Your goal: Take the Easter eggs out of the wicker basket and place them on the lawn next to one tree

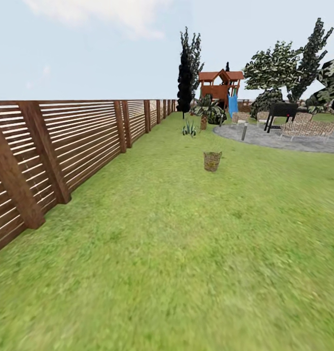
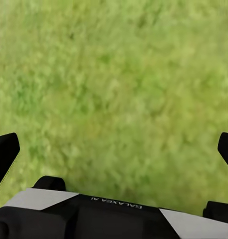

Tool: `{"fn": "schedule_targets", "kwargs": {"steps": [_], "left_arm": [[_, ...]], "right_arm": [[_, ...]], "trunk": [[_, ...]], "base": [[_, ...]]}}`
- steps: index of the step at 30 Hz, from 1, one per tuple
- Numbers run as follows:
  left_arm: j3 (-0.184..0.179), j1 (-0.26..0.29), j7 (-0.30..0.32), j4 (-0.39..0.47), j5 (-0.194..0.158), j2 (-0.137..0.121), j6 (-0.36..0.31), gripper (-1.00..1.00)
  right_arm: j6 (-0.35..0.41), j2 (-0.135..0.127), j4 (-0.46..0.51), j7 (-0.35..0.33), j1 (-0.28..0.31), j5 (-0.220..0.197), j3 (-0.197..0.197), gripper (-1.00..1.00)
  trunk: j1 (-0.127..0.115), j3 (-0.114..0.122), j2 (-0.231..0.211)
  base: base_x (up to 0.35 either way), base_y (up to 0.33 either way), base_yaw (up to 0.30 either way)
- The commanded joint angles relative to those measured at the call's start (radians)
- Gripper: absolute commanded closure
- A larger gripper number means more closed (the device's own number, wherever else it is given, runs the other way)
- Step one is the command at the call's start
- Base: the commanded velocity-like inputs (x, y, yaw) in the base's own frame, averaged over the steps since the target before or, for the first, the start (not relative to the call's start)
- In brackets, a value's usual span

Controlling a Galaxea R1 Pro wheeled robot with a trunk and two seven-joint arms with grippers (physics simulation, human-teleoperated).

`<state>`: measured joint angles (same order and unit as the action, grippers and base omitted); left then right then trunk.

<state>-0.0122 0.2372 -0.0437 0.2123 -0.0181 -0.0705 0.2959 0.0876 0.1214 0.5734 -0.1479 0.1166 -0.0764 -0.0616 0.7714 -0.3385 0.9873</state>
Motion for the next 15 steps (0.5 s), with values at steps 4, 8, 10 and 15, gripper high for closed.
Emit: {"fn": "schedule_targets", "kwargs": {"steps": [4, 8, 10, 15], "left_arm": [[-0.002, 0.001, -0.002, -0.001, -0.002, 0.000, 0.003, -1.00], [-0.002, 0.001, -0.002, -0.001, -0.002, 0.000, 0.003, -1.00], [-0.002, 0.001, -0.002, -0.001, -0.002, 0.000, 0.003, -1.00], [-0.002, 0.001, -0.002, -0.001, -0.002, 0.000, 0.003, -1.00]], "right_arm": [[0.006, 0.000, 0.002, -0.001, 0.000, -0.008, -0.001, -1.00], [0.006, 0.000, 0.002, -0.001, 0.000, -0.008, -0.001, -1.00], [0.006, 0.000, 0.002, -0.001, 0.000, -0.008, -0.001, -1.00], [0.006, 0.000, 0.002, -0.001, 0.000, -0.008, -0.001, -1.00]], "trunk": [[0.001, -0.005, 0.001], [0.001, -0.009, 0.001], [0.001, -0.011, 0.001], [0.001, -0.016, 0.001]], "base": [[0.327, 0.113, -0.102], [0.327, 0.113, -0.102], [0.327, 0.113, -0.102], [0.327, 0.113, -0.102]]}}
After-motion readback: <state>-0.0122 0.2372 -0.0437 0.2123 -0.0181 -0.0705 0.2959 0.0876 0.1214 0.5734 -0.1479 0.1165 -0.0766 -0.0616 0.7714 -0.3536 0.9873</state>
